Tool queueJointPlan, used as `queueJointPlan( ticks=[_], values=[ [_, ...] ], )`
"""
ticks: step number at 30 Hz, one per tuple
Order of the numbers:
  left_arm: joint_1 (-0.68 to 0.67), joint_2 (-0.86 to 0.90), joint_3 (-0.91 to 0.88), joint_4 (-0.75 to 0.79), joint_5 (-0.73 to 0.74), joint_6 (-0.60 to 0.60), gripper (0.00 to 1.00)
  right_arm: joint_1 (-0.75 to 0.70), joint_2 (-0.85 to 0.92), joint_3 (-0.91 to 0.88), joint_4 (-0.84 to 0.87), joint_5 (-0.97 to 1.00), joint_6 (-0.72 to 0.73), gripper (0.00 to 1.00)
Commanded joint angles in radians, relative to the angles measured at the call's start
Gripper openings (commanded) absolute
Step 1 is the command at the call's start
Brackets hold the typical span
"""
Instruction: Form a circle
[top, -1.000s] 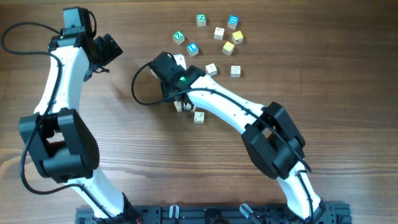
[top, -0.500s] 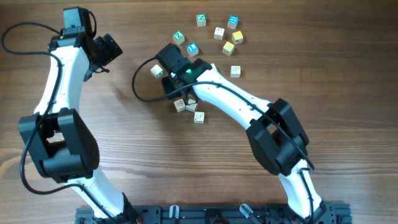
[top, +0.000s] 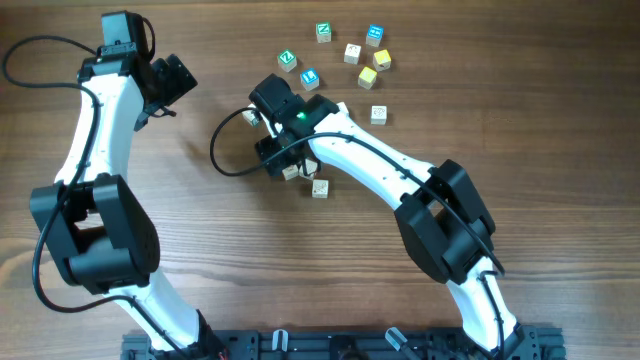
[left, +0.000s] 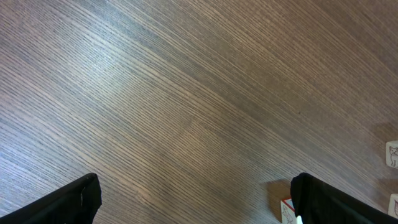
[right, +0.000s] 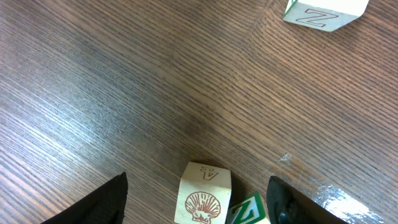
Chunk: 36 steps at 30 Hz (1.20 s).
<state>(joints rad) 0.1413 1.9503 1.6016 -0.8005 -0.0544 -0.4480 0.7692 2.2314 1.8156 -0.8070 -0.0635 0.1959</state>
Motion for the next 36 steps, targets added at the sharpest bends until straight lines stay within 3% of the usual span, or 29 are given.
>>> queueJointPlan(
  ticks=[1,31,36],
  values=[
    [0.001,-0.001,0.0,0.003,0.001,-0.009,1.0,0.026,0.053,0.008,0.008,-0.013,-0.016,0.73],
    [0.001,-0.001,0.0,0.003,0.001,-0.009,1.0,0.03,0.071,0.008,0.021,-0.04,-0.066,0.74],
    [0.001,-0.001,0.0,0.003,0.001,-0.008,1.0,0.03,0.071,0.008,0.021,0.04,-0.092,0.64]
  ],
)
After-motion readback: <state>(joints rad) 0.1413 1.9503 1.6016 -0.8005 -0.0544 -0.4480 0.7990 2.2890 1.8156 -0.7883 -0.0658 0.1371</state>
